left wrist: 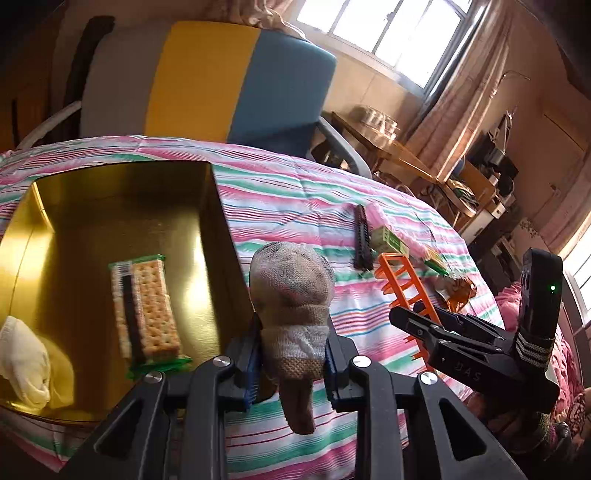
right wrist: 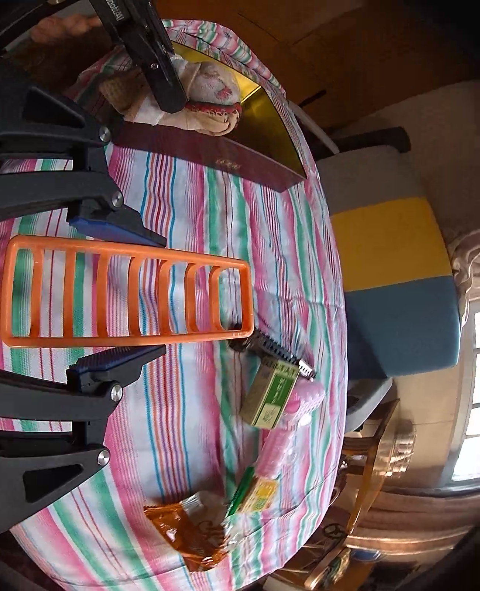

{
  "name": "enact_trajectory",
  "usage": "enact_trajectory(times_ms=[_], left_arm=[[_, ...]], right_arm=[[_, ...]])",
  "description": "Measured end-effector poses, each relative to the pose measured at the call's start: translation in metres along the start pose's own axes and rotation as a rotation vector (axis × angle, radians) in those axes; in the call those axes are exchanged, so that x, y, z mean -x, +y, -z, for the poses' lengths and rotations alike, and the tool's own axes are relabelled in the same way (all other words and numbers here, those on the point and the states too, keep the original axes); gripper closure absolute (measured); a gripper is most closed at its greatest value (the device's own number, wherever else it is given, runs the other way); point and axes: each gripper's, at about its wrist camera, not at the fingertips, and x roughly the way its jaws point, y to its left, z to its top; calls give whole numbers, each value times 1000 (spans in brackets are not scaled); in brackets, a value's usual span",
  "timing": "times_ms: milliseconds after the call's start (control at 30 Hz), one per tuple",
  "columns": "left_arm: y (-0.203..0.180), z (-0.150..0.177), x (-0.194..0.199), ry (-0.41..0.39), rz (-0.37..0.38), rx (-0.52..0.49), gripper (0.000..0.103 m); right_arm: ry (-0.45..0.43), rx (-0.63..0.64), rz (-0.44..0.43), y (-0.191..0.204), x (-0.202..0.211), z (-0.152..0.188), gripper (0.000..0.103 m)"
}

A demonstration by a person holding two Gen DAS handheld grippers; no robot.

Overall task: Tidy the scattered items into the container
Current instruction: 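Carry the rolled sock and orange rack over the gold tray, then open both tools into the tray and withdraw toward the remaining items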

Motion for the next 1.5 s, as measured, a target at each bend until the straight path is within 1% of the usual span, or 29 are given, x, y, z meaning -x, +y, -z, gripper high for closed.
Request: enact_trajectory(times_ms=[133, 267, 467, 567, 633, 833, 933, 1000, 1200, 1267, 1367, 1433, 1467, 1500], left_arm=[[33, -8, 14, -41, -57, 60, 76], [62, -16, 21, -62, -113, 98, 76], [101, -26, 14, -55, -196, 143, 76], [116, -32, 7, -49, -230, 150, 76], [125, -36, 0, -40, -243, 158, 76], [147, -43, -13, -8, -259, 179, 76], [155, -46, -21, 12, -274, 196, 76], [160, -46, -24, 18, -283, 209, 76], [172, -44, -31, 42, -308, 232, 76], [176, -44, -31, 44, -316, 250, 76], [180, -44, -32, 52, -347, 262, 74], [184, -43, -31, 59, -359, 277, 73], [185, -43, -31, 58, -363, 283, 71], [186, -42, -30, 58, -371, 287, 69]], right_arm=[[-15, 65, -44, 32, -4, -15, 53], [-26, 120, -92, 63, -9, -29, 53], [-36, 191, -189, 107, -22, -53, 53], [-32, 244, -222, 132, -32, -65, 53], [-25, 276, -239, 148, -41, -73, 53], [35, 330, -239, 183, -79, -92, 53], [68, 345, -248, 193, -96, -97, 53], [80, 369, -234, 200, -107, -98, 53], [147, 388, -231, 208, -137, -100, 53], [160, 385, -215, 207, -145, -99, 53], [181, 374, -199, 204, -155, -98, 52], [195, 358, -206, 201, -158, -99, 52], [189, 352, -208, 200, -157, -100, 51], [181, 348, -208, 199, -156, -101, 47]])
